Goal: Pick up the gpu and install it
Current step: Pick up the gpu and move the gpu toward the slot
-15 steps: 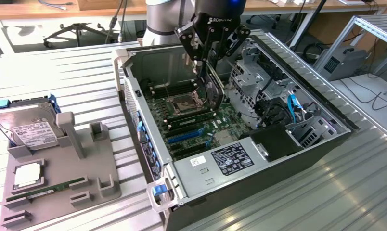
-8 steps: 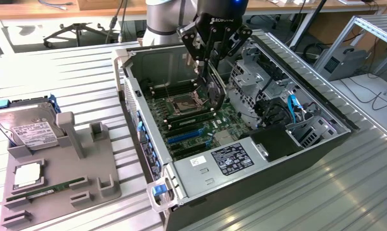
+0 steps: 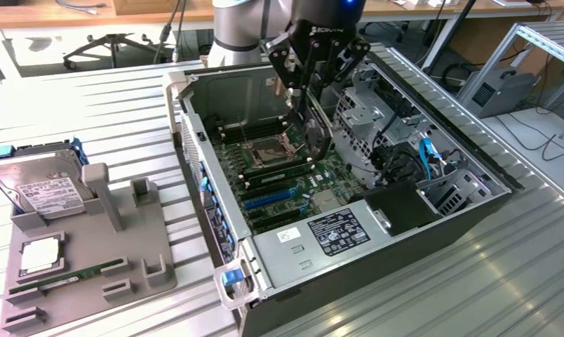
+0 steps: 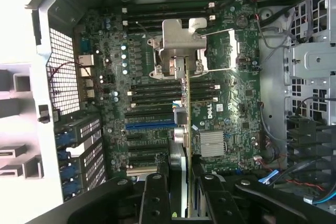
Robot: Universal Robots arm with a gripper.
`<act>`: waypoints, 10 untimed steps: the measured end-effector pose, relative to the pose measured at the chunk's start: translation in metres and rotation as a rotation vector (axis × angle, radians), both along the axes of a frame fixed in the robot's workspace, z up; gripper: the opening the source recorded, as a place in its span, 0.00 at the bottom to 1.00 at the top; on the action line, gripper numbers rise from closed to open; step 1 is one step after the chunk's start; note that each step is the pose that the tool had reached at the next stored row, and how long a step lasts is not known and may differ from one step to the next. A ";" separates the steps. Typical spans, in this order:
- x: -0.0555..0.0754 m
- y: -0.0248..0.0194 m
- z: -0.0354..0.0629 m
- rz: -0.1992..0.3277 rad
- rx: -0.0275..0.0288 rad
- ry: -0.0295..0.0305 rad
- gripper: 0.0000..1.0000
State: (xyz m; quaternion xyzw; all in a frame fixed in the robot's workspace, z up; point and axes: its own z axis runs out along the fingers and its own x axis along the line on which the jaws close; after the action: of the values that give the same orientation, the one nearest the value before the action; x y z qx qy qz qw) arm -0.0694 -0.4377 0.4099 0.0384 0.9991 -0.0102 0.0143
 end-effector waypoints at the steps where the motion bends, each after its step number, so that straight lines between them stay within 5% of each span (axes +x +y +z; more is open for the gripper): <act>1: 0.001 0.0000 -0.0001 0.000 -0.0001 0.0000 0.27; 10: 0.006 0.0000 -0.0008 0.000 -0.0013 0.0000 0.27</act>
State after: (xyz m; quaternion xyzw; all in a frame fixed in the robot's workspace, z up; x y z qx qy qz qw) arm -0.0637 -0.4377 0.4091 0.0384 0.9991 -0.0108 0.0144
